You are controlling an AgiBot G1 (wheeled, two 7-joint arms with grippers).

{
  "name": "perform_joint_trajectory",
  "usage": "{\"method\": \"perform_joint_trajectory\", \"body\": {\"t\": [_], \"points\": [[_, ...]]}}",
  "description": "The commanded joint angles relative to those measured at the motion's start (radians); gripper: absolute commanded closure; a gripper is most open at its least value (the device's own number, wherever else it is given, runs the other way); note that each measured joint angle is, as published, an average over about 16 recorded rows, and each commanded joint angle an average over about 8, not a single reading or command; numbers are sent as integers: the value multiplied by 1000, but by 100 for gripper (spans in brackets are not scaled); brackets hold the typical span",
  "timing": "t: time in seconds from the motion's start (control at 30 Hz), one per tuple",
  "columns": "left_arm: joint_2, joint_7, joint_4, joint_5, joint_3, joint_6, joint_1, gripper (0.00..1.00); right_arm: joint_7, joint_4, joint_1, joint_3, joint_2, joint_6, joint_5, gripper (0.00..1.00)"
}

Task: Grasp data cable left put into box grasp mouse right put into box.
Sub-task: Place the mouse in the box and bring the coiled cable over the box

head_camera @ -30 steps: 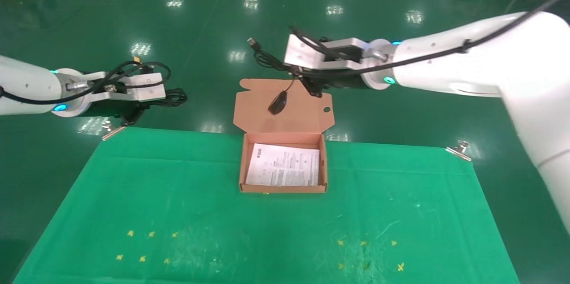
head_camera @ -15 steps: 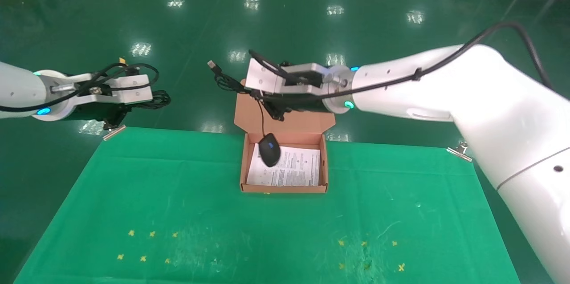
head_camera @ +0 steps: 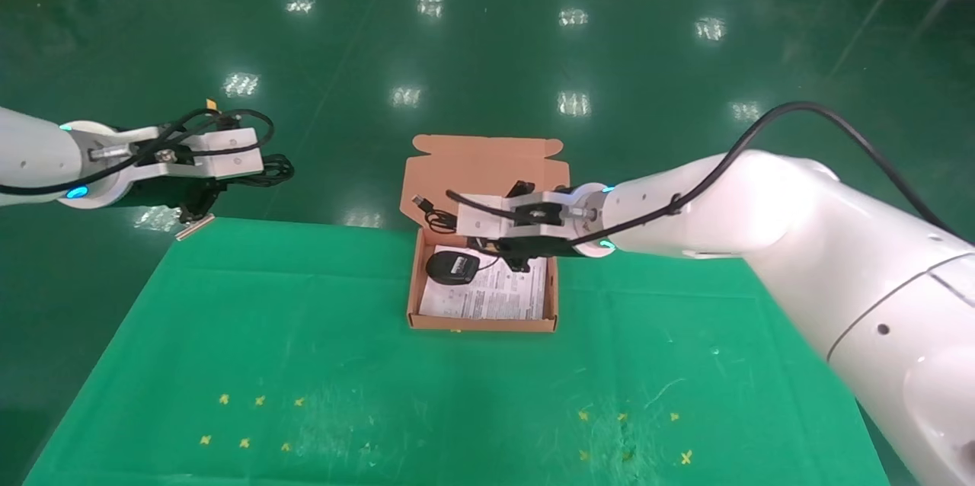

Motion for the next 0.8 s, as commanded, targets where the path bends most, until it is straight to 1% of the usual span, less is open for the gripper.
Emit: {"method": "perform_joint_trajectory", "body": {"t": [0.03, 0.43, 0.47, 0.7, 0.73, 0.8], "points": [[0, -1, -1, 0, 0, 0, 0, 100, 0, 4, -1, -33, -1, 21, 2, 100], [0, -2, -2, 1, 0, 1, 0, 100, 25, 47, 0, -190, -1, 112, 5, 100], [0, -2, -2, 1, 0, 1, 0, 100, 25, 52, 0, -202, -1, 120, 3, 98], [-1, -2, -3, 1, 0, 1, 1, 100, 24, 68, -2, -260, 0, 164, -11, 10], [-1, -2, -3, 2, 0, 2, 1, 100, 24, 68, -2, -265, 0, 168, -13, 0], [-1, -2, -3, 2, 0, 2, 1, 100, 24, 68, -3, -272, 0, 172, -16, 0]]}}
